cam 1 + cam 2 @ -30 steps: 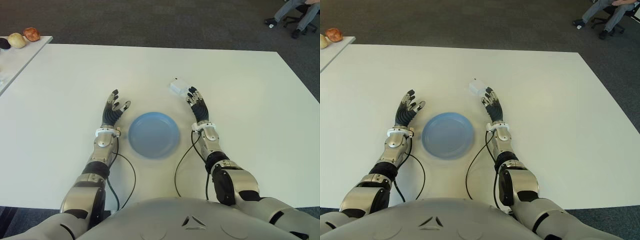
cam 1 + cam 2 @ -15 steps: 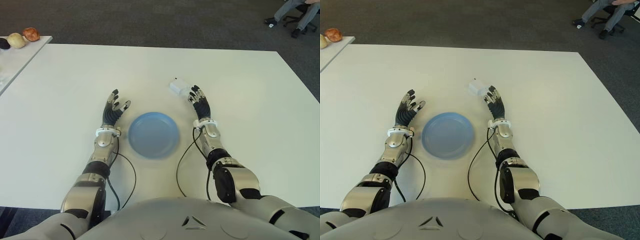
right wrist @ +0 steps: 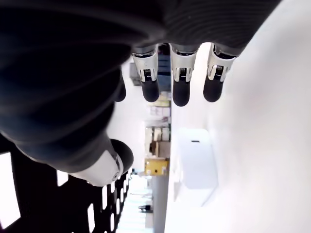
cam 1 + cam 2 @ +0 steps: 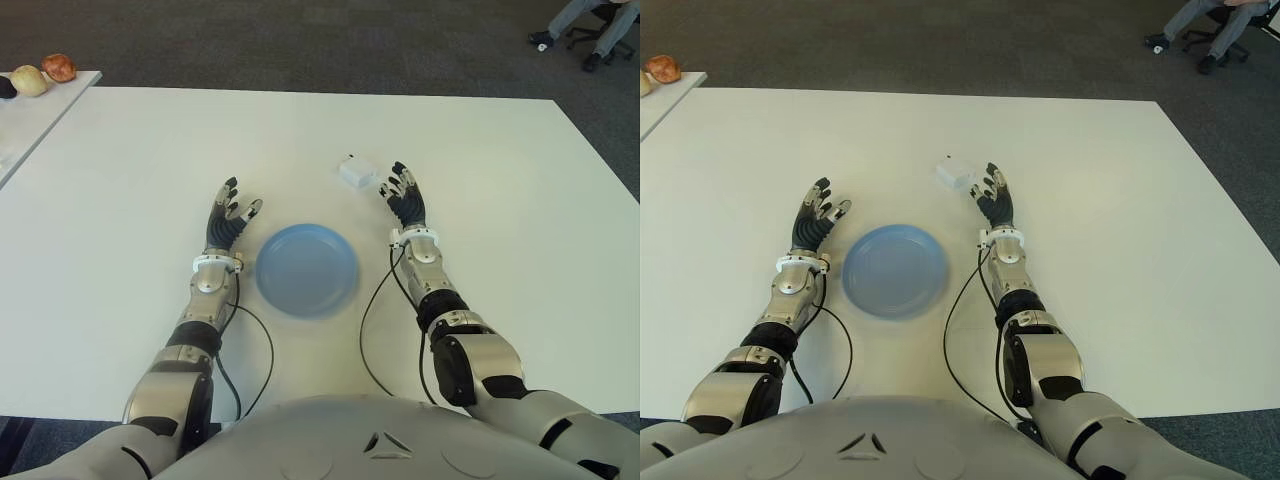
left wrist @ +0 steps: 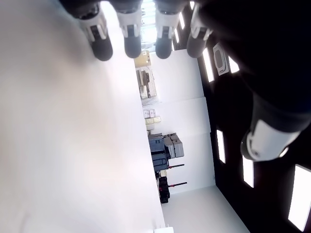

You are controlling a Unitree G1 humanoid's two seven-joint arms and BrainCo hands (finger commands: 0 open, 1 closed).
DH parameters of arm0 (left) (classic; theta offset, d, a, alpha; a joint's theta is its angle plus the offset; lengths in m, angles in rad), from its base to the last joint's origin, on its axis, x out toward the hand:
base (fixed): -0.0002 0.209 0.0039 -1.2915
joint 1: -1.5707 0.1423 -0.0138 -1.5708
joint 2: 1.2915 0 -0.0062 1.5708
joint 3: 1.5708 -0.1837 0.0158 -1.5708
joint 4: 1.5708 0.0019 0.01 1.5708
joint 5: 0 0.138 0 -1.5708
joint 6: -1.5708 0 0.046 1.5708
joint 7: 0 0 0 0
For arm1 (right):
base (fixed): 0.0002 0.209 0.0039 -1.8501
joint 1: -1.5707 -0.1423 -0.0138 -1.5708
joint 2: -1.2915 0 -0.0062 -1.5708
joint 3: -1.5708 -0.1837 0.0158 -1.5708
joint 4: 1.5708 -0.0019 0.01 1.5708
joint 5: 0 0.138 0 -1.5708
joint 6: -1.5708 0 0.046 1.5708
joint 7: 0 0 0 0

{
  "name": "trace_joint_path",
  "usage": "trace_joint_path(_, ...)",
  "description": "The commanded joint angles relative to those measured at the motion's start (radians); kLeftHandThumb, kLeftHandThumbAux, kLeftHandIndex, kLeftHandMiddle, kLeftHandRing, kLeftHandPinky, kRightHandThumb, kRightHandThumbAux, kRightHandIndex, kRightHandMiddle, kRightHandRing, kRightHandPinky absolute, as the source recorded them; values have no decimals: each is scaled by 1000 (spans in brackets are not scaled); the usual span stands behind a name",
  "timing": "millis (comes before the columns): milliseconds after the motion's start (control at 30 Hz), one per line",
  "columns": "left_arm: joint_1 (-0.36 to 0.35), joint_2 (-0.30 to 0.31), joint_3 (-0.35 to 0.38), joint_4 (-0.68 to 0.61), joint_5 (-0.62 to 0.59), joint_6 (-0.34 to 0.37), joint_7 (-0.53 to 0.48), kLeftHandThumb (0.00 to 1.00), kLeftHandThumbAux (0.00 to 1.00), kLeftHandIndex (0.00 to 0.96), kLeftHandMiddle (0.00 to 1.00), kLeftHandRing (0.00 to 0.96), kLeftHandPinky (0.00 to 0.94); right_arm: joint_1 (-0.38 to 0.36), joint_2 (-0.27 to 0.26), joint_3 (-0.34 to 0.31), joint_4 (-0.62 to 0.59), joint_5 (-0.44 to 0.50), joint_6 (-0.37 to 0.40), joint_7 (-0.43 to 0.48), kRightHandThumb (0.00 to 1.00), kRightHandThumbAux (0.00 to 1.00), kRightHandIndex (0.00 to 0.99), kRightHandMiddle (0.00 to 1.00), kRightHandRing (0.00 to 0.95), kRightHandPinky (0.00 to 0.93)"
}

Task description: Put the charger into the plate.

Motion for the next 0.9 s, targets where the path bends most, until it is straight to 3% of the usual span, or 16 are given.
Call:
trace_joint_path(33, 56, -38, -15, 74, 8, 67, -3, 0, 566, 0, 0, 0, 15, -80, -52, 45, -15, -76, 12, -51, 79, 758, 38, 87, 80, 101)
trace_joint_path(233, 54, -39, -17, 77, 11, 61, -4, 0, 580, 0, 0, 0, 13, -226, -148, 116, 33, -183, 56, -68, 131, 719, 36, 61, 58, 84)
trace_joint_path(433, 52, -42, -17, 78, 10, 63, -1, 0, 584, 0, 0, 0, 17, -322, -223, 202, 71, -281, 67, -53, 142, 657, 30, 28, 30, 58)
trace_joint_path(500, 52, -43, -17, 79, 10, 63, 0, 0, 583, 0, 0, 0, 19, -334, -232, 225, 74, -302, 68, -59, 139, 635, 20, 11, 12, 23)
trace_joint_path(700, 43, -41, -18, 92, 10, 71, -6, 0, 583, 0, 0, 0, 20, -480, -254, 439, 185, -539, 127, -134, 131, 524, 2, 1, 1, 2)
trace_joint_path(900, 34, -41, -14, 110, 6, 70, -10, 0, 590, 0, 1, 2, 20, -539, -250, 547, 259, -634, 137, -138, 124, 430, 0, 0, 0, 0)
